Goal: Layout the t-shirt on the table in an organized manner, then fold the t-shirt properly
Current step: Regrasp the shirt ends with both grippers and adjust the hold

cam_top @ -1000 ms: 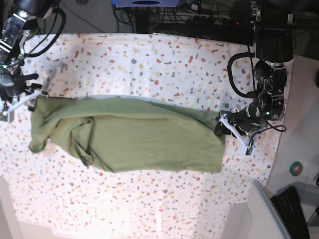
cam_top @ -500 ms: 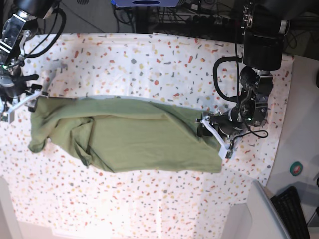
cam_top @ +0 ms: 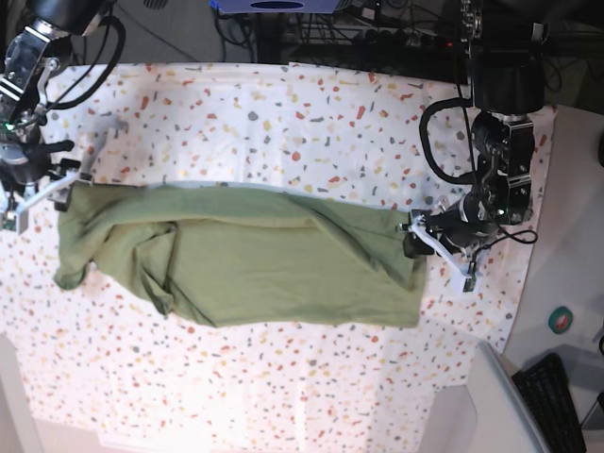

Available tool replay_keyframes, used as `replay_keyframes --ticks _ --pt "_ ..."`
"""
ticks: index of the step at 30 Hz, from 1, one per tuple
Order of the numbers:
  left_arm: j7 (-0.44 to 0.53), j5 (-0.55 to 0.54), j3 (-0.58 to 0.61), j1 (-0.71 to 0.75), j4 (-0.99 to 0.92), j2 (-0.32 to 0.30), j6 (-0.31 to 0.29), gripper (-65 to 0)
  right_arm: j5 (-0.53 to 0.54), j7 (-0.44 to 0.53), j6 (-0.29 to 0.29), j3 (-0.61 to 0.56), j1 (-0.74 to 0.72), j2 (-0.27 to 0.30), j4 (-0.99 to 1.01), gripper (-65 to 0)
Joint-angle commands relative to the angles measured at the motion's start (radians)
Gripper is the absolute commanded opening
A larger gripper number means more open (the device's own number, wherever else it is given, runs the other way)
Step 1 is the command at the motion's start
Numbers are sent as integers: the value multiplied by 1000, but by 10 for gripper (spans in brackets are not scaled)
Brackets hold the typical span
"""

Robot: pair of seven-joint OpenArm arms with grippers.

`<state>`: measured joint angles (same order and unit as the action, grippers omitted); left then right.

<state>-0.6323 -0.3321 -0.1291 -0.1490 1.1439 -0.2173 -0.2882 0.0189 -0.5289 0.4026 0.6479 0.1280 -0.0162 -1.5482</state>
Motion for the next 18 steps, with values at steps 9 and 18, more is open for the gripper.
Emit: replay_keyframes --ticks 9,18 --pt "32 -12 4 -53 3 -6 -9 -304 5 22 0 0 -32 12 36 -344" --pt "32 -11 4 -149 -140 0 -12 -304 5 22 0 2 -32 12 35 -344"
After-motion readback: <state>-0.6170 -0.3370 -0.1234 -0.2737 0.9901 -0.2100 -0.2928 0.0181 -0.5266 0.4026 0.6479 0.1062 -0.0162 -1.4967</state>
